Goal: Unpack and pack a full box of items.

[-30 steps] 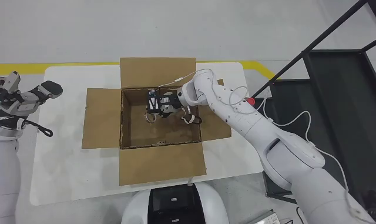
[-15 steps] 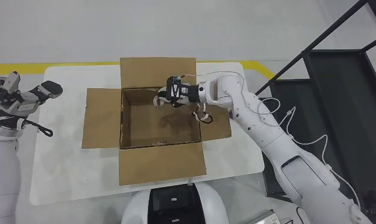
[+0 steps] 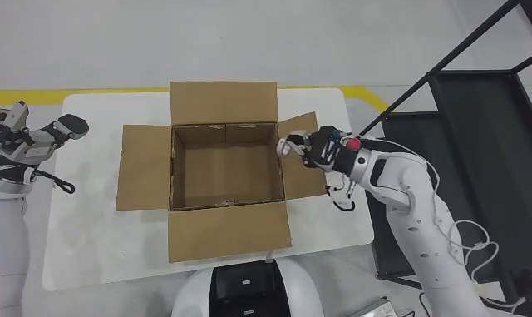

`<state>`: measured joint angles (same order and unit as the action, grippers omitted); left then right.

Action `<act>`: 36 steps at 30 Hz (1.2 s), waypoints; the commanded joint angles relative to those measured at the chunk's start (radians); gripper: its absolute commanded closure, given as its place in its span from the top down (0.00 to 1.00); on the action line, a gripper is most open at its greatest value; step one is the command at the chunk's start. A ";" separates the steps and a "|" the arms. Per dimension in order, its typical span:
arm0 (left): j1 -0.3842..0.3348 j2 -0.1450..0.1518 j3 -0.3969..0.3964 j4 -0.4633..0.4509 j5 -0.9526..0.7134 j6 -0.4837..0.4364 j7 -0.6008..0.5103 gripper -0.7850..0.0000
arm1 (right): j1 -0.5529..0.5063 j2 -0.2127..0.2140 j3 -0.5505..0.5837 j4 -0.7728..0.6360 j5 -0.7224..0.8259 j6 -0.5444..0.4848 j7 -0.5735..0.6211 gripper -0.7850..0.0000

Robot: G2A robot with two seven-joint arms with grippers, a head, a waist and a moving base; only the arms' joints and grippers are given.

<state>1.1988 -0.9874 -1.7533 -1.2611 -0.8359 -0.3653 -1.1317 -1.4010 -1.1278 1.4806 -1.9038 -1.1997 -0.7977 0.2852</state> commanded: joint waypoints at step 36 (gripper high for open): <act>0.000 0.000 0.000 0.000 0.000 0.000 0.000 1.00 | -0.469 0.029 0.396 -0.044 -0.023 -0.025 -0.207 0.00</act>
<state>1.1988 -0.9874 -1.7533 -1.2611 -0.8359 -0.3653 -1.1317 -1.8611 -1.0989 1.8789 -1.9585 -1.2043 -0.8305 0.0782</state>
